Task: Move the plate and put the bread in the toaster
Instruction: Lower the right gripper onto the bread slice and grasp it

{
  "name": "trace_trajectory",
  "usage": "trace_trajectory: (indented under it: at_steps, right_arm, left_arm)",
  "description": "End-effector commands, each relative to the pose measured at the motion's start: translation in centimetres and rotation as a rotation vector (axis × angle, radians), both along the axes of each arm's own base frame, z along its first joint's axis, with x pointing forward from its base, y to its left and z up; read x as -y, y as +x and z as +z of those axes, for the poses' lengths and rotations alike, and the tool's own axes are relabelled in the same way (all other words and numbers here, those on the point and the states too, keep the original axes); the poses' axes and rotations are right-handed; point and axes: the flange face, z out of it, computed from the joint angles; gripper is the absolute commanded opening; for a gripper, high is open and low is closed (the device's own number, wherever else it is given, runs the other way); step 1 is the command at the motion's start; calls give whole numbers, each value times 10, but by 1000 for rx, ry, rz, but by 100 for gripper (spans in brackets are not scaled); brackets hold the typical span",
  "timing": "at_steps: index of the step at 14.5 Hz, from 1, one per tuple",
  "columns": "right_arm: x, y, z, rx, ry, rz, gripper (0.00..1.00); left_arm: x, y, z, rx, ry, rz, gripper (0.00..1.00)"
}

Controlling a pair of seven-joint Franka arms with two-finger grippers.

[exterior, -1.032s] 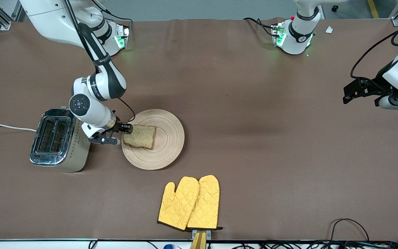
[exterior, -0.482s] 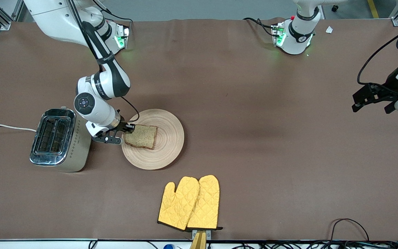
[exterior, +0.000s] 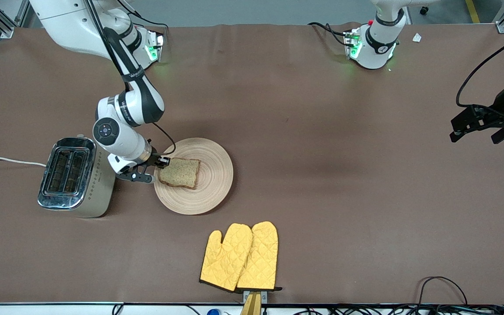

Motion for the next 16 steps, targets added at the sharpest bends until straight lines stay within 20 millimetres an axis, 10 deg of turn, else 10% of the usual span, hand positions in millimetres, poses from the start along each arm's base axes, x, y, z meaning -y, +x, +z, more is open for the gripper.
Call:
trace_trajectory:
  at_steps: [1,10,16]
  right_arm:
    - [1,2,-1,-3,7,-20,6]
    - [-4,27,56,-102,-6,1,0]
    - [-3,41,153,-159,-69,53,0]
  left_arm:
    - [4,-5,3,-40,21,4,100]
    - [12,-10,3,-71,4,27,100]
    - [13,-10,2,-70,12,25,100]
